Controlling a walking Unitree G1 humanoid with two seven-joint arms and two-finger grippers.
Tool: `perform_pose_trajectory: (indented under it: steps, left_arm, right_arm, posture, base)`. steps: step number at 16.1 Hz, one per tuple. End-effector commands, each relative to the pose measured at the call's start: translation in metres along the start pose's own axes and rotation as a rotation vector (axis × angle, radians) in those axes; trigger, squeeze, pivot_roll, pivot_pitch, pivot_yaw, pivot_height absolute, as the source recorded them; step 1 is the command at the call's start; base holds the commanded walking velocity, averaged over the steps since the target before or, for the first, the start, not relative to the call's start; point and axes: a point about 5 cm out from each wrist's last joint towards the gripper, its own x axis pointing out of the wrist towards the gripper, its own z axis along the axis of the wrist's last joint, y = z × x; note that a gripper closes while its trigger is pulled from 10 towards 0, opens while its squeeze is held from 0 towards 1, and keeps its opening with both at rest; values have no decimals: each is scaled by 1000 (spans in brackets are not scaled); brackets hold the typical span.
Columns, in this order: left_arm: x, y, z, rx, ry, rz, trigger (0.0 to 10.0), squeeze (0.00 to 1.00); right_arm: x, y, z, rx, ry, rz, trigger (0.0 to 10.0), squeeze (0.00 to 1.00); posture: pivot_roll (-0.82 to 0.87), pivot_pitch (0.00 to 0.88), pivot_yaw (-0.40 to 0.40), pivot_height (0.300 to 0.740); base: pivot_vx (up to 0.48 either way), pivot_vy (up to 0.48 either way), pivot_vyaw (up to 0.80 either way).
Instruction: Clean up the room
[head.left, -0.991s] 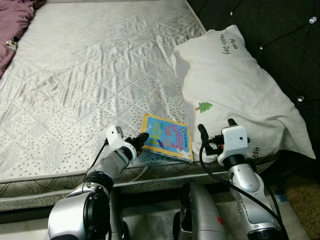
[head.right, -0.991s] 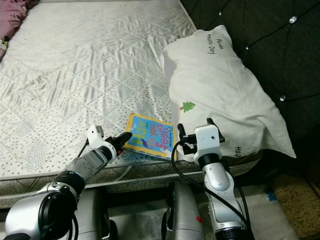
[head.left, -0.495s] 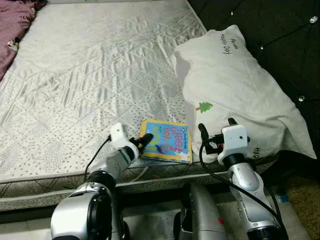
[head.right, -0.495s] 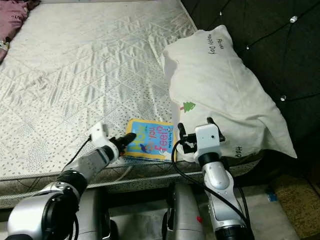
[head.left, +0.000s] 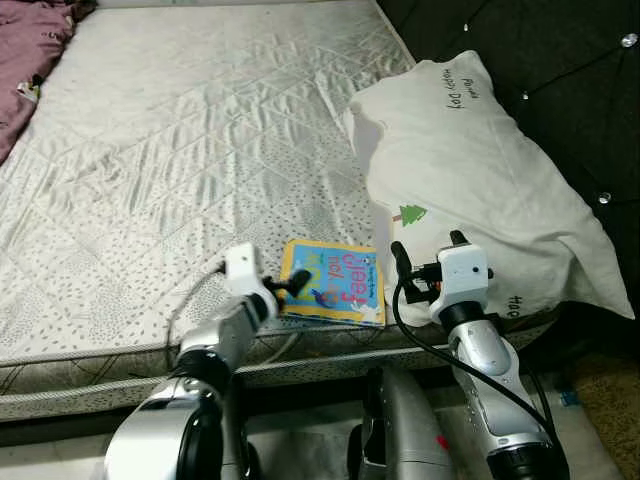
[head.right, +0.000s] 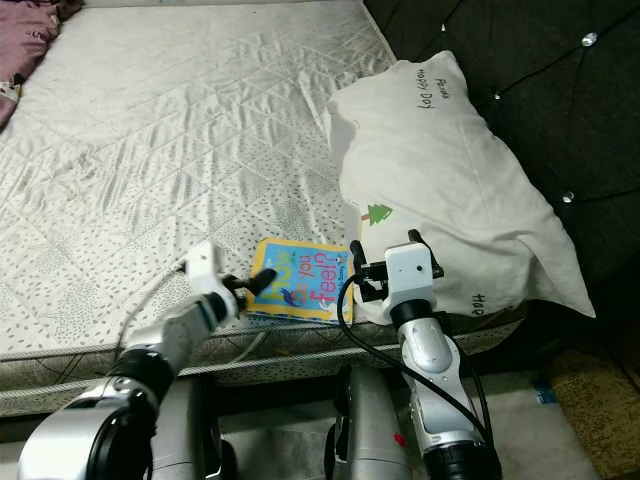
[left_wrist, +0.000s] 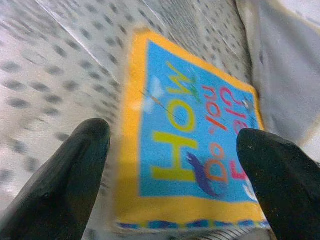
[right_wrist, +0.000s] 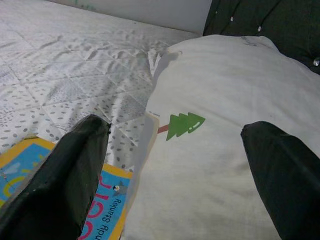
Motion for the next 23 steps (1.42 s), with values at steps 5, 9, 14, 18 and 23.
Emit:
perform_pose_trajectory:
  steps: [5,9,14,18,23]
  left_arm:
    - [-5,16,5,114,2,70,10000,0]
    - [0,6,-6,182,52,44,10000,0]
    - [1,1,-11,216,70,35,10000,0]
    - [-7,21,-13,195,32,86,10000,0]
    - [-8,26,-20,227,50,109,10000,0]
  right_arm:
    - [2,-3,0,-4,-5,-2,10000,0]
    - [2,-8,3,-15,-17,-22,10000,0]
    - [-1,-16,3,-25,-17,-49,10000,0]
    - [5,-20,4,-31,-18,-52,10000,0]
    - [0,-31,8,-53,-29,-82,10000,0]
  posture:
    - [-65,121,15,562]
    - [-96,123,26,562]
    - [-98,126,32,562]
    - [-79,130,24,562]
    - [-121,148,44,562]
  base:
    - [0,0,0]
    - [0,0,0]
    - [0,0,0]
    - [0,0,0]
    - [0,0,0]
